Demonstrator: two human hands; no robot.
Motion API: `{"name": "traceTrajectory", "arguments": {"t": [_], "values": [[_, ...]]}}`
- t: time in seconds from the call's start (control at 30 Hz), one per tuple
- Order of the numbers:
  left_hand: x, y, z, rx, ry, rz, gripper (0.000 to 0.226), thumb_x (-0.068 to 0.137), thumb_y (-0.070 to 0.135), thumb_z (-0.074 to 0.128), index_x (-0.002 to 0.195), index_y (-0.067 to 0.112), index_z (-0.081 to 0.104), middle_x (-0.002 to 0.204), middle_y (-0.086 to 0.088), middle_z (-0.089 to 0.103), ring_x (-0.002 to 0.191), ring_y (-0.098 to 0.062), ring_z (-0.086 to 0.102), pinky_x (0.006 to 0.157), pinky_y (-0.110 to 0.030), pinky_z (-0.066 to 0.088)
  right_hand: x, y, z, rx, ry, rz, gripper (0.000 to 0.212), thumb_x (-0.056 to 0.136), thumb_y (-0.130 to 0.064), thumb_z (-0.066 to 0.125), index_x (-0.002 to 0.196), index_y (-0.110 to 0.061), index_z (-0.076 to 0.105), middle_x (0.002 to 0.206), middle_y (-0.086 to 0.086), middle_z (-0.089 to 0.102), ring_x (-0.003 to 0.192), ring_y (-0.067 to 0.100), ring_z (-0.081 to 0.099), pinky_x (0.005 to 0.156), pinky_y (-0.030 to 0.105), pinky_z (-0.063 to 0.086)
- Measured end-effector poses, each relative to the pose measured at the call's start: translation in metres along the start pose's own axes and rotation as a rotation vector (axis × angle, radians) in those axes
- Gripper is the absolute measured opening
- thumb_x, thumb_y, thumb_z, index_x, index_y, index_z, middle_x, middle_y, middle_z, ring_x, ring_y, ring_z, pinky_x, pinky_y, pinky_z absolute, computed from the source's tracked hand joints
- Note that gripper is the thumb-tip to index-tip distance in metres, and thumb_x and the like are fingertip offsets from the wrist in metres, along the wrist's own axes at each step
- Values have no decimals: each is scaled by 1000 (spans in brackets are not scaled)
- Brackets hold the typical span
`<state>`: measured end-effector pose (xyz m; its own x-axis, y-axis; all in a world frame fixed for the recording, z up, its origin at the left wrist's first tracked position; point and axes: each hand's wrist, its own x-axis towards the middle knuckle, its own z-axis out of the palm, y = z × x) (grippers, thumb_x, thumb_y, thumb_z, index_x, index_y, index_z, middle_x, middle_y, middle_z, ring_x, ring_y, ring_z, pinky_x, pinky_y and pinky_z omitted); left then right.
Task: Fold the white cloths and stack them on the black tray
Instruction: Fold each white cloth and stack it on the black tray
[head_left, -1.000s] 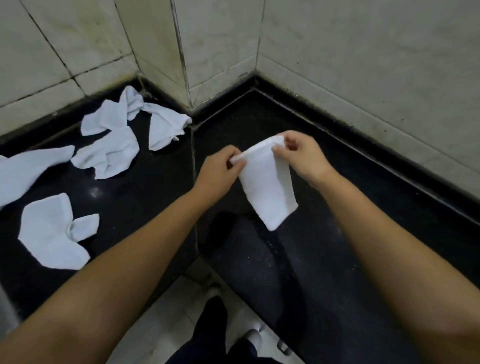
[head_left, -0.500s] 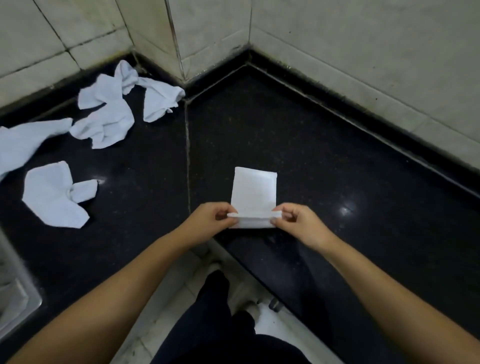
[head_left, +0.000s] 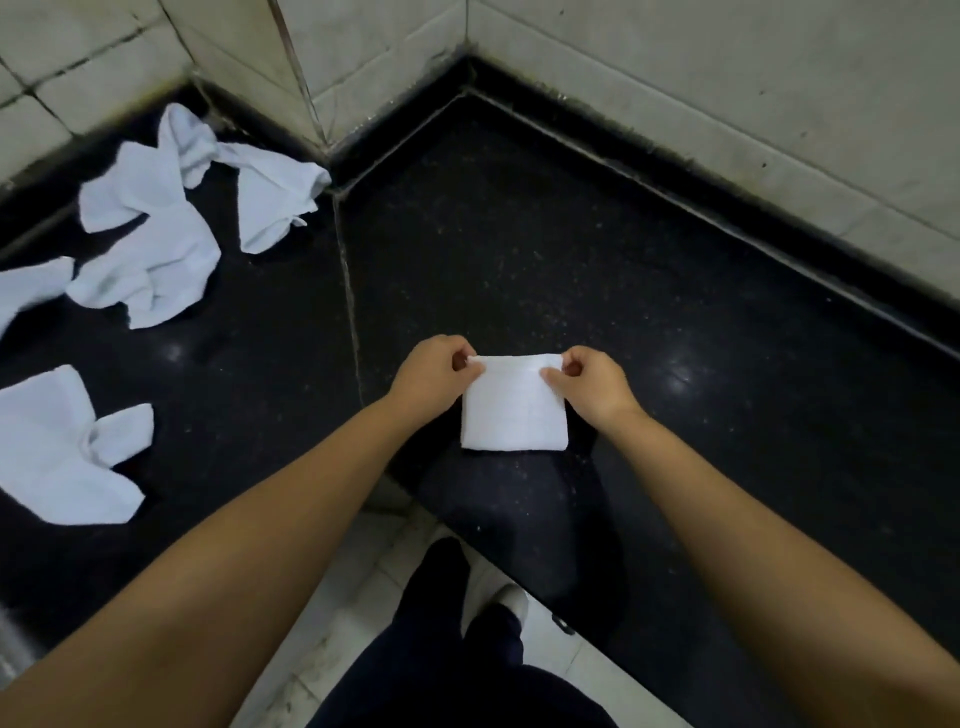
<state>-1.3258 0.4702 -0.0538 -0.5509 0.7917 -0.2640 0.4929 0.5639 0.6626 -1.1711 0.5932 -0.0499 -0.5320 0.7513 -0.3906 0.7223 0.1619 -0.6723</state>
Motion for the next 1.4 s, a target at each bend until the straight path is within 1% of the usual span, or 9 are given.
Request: {"name": "traceTrajectory", "arguments": {"t": [0.13,0.3,0.43,0.53,0.67,0.83,1.07,1.23,1.4], "values": [[7,-5,8,163,23,54,11,89,27,58,94,17,58,89,4,49,94,-17,51,86,-34,45,1,-4,8,-235,20,50,14,92,-28,54,90,-15,51,90,2,58,81,20,54,68,31,43],[-7,-10,11,209,114,-64,29,90,39,54,107,16,49,107,-1,54,103,-20,51,89,-35,39,-8,-3,10,-461,82,58,37,94,-35,50,119,-8,50,119,12,55,107,30,55,90,42,46],[-15,-7,19,357,20,-154,50,91,52,44,120,11,49,123,-8,49,117,-25,45,99,-43,36,-17,-10,22,-602,72,119,42,94,-37,48,124,-7,47,124,12,53,114,29,52,95,40,41],[-11,3,24,441,-34,-144,45,92,40,48,126,11,46,130,-9,43,122,-27,39,100,-42,33,-16,-20,33,-625,73,165,34,94,-25,46,122,-6,47,125,12,55,115,28,52,96,39,38],[-14,14,23,343,-28,-90,28,94,27,48,117,12,53,124,-8,47,116,-26,44,97,-39,36,-14,-26,27,-319,8,324,32,93,-20,46,122,-7,50,122,11,57,112,28,56,96,38,42],[-25,47,15,-263,-123,-4,5,89,13,52,90,13,47,77,2,51,73,-14,48,57,-22,37,-38,2,-13,191,78,350,16,83,-13,56,98,-6,61,90,7,60,85,22,59,70,32,48],[-79,164,66,-654,-622,123,30,92,10,54,122,8,53,116,-11,66,102,-21,66,83,-35,55,-163,80,-91,849,325,241,28,85,-3,49,106,-7,67,104,12,71,93,23,68,80,37,56],[-184,249,152,-685,-1061,183,31,95,7,45,124,-1,55,117,-17,65,104,-27,63,88,-37,50,-305,170,-128,1221,461,278,20,92,-17,53,107,-12,64,102,6,70,92,22,68,76,35,55],[-302,313,249,-612,-1289,219,35,94,8,45,127,-4,52,128,-25,57,117,-36,56,95,-45,44,-453,267,-144,1568,665,262,44,90,-27,61,128,-5,55,128,16,61,114,33,61,81,43,56]]}}
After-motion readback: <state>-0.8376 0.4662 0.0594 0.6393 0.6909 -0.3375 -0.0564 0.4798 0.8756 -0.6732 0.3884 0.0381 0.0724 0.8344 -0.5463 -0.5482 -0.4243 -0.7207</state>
